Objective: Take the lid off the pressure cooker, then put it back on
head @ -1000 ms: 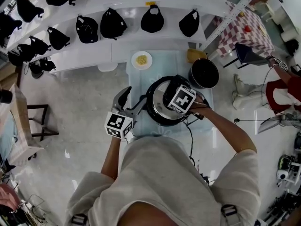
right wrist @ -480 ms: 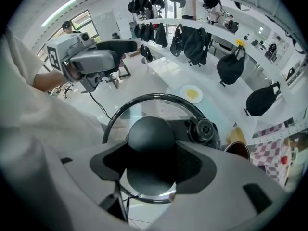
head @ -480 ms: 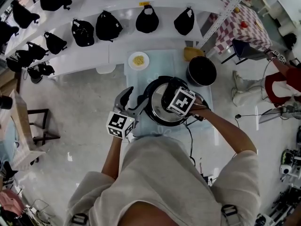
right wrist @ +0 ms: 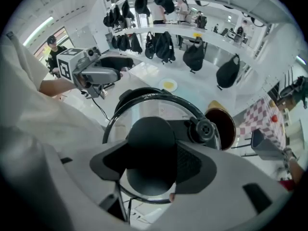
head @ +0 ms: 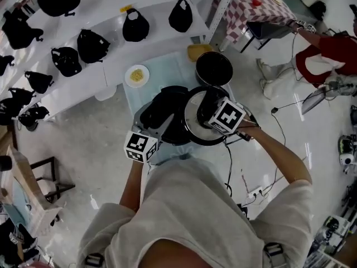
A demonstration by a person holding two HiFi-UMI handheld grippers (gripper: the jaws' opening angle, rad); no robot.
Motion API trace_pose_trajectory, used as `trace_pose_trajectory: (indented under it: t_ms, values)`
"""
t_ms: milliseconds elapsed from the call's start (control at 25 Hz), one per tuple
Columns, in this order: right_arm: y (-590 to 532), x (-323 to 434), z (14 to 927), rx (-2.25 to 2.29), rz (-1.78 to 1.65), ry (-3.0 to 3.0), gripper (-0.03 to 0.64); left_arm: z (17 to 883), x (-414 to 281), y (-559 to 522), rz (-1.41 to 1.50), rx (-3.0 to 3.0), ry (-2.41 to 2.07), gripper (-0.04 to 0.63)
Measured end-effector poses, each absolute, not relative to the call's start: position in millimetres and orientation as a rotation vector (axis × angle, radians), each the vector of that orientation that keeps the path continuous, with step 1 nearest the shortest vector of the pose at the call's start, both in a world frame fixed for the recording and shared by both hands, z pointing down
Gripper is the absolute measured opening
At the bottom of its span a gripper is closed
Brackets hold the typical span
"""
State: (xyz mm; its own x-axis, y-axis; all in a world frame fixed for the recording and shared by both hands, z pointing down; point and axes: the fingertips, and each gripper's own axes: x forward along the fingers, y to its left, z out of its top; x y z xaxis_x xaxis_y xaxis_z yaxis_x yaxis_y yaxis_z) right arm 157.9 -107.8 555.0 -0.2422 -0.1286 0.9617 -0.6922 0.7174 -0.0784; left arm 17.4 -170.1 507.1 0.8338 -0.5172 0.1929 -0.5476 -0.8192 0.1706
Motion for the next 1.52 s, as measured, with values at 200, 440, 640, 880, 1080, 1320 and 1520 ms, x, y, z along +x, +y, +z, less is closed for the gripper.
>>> trace_pose_trajectory:
  t_ms: [200,440,640,880,1080,1320,1520]
  values:
    - [-74,228,552,0.8,0.713,-1.694,0.272,509,72,-156,0.235,2.837,-0.646,0.296]
    - [-27,288,564,0.959,0.835,-1.627,0.272,525,119,-129,0.272,2.866,-0.482,0.296]
    - [4,316,579,1.034,0.9,-1.582,0.272,535,146,-113,0.29,2.876,-0.396,0.296]
    - [4,338,598,1.037,0.961,-1.572,0.272,532,169,-119,0.324,2.867,-0.382,0.296]
    - [-15,350,632,1.029,0.98,-1.57,0.272,529,175,-130,0.342,2.861,-0.417,0.296]
    - [-40,347,684,1.005,0.996,-1.57,0.272,527,168,-138,0.355,2.848,-0.473,0.296]
    - [-62,341,726,0.979,0.983,-1.567,0.272,526,160,-140,0.367,2.84,-0.515,0.296]
